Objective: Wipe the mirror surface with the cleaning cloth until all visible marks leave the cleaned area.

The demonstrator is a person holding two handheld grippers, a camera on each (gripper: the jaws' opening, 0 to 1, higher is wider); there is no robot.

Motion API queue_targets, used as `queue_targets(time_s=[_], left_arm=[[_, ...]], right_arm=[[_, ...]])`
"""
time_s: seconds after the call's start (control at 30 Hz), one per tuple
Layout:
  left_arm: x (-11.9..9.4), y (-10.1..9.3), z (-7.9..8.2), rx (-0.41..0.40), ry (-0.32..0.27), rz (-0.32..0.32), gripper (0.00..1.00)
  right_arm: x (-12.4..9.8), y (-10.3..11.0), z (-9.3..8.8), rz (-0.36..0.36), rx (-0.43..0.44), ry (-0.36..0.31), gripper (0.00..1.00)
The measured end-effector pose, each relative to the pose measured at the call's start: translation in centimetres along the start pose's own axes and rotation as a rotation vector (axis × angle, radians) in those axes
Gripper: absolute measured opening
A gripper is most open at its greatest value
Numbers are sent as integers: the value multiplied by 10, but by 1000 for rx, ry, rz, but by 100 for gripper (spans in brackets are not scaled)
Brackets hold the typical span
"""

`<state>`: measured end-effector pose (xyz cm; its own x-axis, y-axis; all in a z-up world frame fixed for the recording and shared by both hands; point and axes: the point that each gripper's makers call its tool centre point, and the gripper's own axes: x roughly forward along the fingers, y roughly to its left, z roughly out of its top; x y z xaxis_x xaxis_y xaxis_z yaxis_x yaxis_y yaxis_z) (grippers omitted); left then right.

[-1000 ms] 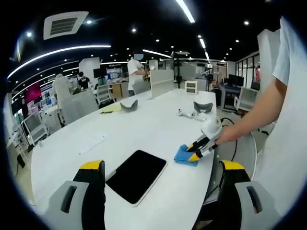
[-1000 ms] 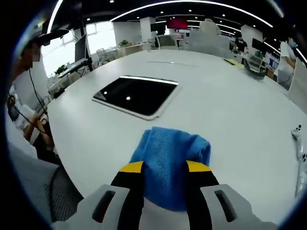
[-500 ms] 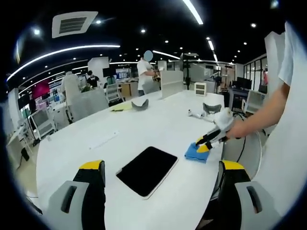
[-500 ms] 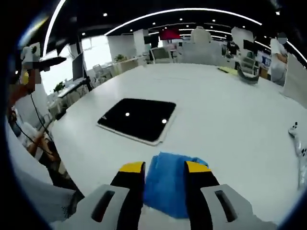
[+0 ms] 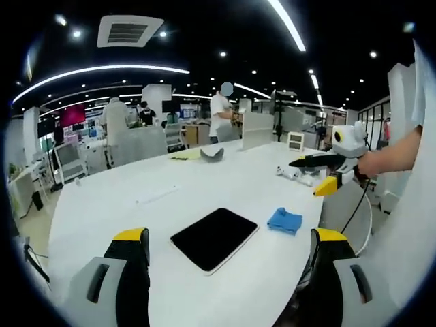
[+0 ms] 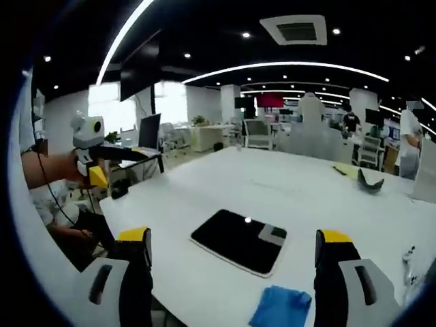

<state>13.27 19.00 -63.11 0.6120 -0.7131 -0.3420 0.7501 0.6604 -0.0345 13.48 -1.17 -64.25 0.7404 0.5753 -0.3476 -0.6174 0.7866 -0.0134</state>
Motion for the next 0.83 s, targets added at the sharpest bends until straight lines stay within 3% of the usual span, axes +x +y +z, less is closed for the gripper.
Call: queue_targets(time_s=[0.17, 0.23, 0.3, 0.43, 0.5, 0.53, 0.63, 0.73, 0.77, 0.83], left_arm=[[-9, -9, 1, -11, 13, 47, 99], [-11, -8, 1, -93, 21, 80, 99], [-14, -14, 4, -63, 30, 92, 99], [-18, -16, -9, -54, 88, 113, 99], [-20, -18, -7, -71, 79, 120, 99], [-21, -19, -5, -70, 78, 122, 99], [-15, -21, -8, -64, 93, 131, 99], [-8, -25, -5, -61, 101, 131, 99], [-7, -27, -3, -57, 103, 128, 99], [-2, -29, -1, -52, 104, 120, 99]], right_arm=[[3, 11, 2, 73, -72, -6, 100], [1, 14, -4, 105, -30, 9, 100], [-3, 9, -4, 96, 21, -6, 100], [-4, -4, -18, 91, 24, -5, 100], [-9, -11, -17, 82, 114, -23, 100], [-11, -13, -13, 81, 130, -53, 100], [-14, -19, -23, 76, 132, -37, 100], [-16, -16, -36, 88, 152, 37, 88], [-16, -13, -35, 101, 147, 29, 82], [-16, -11, -32, 102, 130, 21, 83]])
